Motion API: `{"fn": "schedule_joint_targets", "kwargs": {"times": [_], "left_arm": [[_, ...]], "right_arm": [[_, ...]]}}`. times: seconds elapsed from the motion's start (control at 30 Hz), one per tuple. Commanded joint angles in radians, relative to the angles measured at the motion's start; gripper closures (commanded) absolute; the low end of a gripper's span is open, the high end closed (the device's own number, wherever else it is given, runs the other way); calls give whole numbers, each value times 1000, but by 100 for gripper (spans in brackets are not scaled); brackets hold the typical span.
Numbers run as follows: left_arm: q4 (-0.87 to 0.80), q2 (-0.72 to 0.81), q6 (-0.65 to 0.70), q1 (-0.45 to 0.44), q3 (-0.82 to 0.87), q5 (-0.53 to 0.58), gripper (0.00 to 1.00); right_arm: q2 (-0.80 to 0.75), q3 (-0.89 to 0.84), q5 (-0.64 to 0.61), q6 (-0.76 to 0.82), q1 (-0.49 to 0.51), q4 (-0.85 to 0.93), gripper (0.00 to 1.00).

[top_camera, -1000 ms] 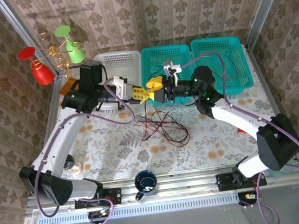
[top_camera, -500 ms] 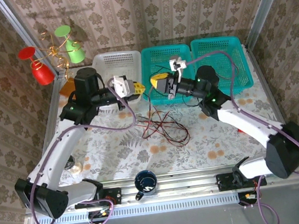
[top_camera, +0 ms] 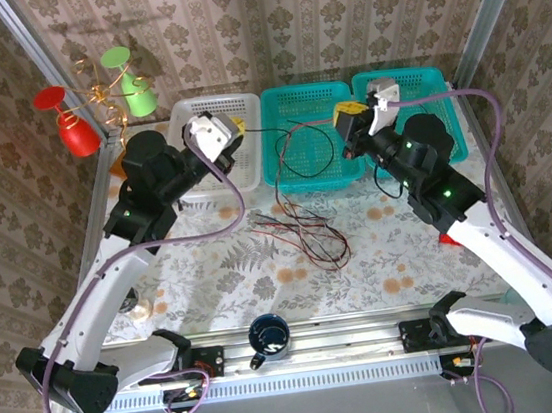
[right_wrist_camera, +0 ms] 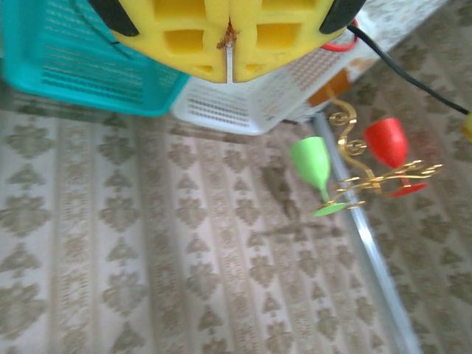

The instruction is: Untangle the cables

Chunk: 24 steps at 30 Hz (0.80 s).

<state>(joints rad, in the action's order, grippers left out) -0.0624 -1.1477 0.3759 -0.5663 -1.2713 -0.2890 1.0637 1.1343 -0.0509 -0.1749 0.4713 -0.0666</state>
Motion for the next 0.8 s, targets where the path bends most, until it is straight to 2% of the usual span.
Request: {"fn": "schedule_joint_targets", "kwargs": {"times": [0.0,0.13,0.3,0.53,0.77], "left_arm": [[20,11,-59,2,-37,184,100],[10,15,-75,5,-42,284,100],[25,36,-133,40,-28,391,100],[6,84,-154,103,-11,396,100],[-66,128,-196,241,25,303,100]], "right_arm": [[-37,48,-206,96,-5,79,100],[-58,58,-320,162,-6,82,100],[-83,51,-373,201,-28,73,100],[-131,26,-421,208,-94,65,100],[-145,21,-513,195,-192,102,100]]}}
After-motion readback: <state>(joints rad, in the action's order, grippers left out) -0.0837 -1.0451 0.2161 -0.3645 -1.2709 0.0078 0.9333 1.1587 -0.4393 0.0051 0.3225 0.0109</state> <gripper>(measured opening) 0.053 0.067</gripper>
